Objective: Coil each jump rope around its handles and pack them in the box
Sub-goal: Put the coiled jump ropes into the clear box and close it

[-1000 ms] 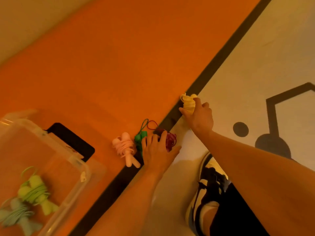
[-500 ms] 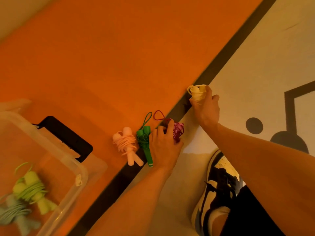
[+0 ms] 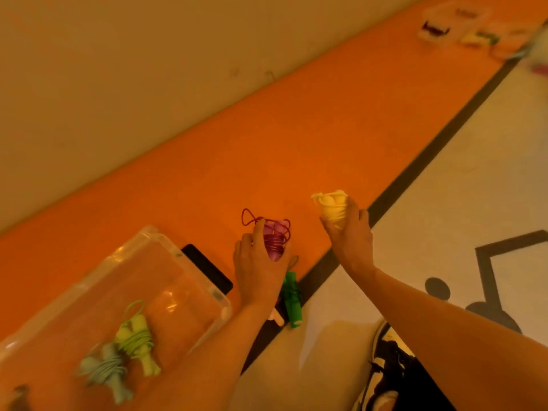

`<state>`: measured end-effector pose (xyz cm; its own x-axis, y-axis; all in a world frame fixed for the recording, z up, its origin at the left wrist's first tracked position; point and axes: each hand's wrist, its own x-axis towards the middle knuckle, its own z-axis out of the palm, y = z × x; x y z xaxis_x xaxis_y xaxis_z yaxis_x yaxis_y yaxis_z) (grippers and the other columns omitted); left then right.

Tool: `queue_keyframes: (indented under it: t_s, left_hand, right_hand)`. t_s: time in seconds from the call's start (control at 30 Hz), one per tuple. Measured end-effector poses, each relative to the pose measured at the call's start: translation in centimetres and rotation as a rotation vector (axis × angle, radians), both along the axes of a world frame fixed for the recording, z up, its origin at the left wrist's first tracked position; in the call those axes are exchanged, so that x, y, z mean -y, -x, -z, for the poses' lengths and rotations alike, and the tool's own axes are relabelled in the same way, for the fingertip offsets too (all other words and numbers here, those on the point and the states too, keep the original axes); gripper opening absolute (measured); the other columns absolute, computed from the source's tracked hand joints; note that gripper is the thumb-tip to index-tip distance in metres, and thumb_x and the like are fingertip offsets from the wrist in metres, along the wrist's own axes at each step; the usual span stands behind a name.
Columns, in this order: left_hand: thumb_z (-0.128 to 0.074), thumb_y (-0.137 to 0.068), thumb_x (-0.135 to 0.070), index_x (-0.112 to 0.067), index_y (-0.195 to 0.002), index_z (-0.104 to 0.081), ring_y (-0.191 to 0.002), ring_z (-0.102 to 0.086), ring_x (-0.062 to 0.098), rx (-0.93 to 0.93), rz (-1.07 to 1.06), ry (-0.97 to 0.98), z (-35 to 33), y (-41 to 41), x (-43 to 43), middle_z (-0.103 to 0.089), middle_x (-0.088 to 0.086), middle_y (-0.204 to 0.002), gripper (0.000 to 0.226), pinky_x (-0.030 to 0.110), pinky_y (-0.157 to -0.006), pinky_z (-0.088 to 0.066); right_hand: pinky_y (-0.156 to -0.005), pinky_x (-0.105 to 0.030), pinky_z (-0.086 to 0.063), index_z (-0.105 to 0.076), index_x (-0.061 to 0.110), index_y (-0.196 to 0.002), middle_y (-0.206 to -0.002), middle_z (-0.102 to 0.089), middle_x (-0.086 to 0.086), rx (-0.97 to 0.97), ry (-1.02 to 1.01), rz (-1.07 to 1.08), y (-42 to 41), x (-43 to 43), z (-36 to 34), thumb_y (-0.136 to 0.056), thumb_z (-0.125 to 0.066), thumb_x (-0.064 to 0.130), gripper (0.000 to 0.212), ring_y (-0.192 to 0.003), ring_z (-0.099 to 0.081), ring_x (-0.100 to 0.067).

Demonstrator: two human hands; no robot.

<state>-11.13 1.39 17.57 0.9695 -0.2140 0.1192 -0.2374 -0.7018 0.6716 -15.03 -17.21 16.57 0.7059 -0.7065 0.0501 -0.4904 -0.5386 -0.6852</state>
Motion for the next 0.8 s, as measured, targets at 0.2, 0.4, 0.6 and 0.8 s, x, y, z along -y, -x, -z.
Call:
queue_keyframes:
  t_s: [0.2,0.4,0.6,0.8]
  left_hand:
    - [-0.073,-0.085,-0.046,-0.026,-0.149,-0.038,-0.119,-0.049,0.025,0.080,-0.198,0.032,-7.4,-1.3,-11.9,-0.056,0.005,-0.129,0.075,0.043,-0.099,-0.045]
    - [-0.073,-0.083,-0.049,-0.025,-0.149,-0.037,-0.120,-0.048,0.025,0.116,-0.388,-0.002,-10.5,-0.7,-24.4,-0.056,0.006,-0.130,0.078,0.040,-0.096,-0.047]
    - [-0.076,-0.081,-0.047,-0.024,-0.146,-0.039,-0.118,-0.053,0.026,0.032,-0.537,0.051,-8.4,0.0,-29.7,-0.059,0.007,-0.130,0.078,0.043,-0.093,-0.053]
    - [-0.077,-0.080,-0.047,-0.016,-0.146,-0.032,-0.119,-0.054,0.026,-0.088,-0.547,0.125,-2.5,-0.5,-28.3,-0.056,0.008,-0.132,0.086,0.038,-0.093,-0.052]
  right_hand:
    - [-0.071,-0.030,-0.039,-0.033,0.014,-0.151,-0.130,-0.047,-0.015,0.129,0.042,-0.233,-2.6,-10.3,-8.0,-0.091,-0.065,0.047,0.075,-0.099,-0.058,-0.031]
    - [-0.077,-0.034,-0.045,-0.037,0.014,-0.149,-0.129,-0.048,-0.013,0.215,-0.011,-0.475,-4.4,-22.1,-11.5,-0.091,-0.066,0.046,0.072,-0.105,-0.057,-0.032]
    - [-0.076,-0.027,-0.041,-0.033,0.015,-0.151,-0.133,-0.046,-0.011,0.122,-0.041,-0.609,-4.8,-30.0,-10.3,-0.092,-0.061,0.050,0.074,-0.107,-0.057,-0.027]
    - [-0.087,-0.027,-0.040,-0.033,0.013,-0.150,-0.145,-0.044,-0.012,-0.076,-0.136,-0.691,-6.4,-32.0,-4.0,-0.093,-0.062,0.046,0.071,-0.124,-0.052,-0.028]
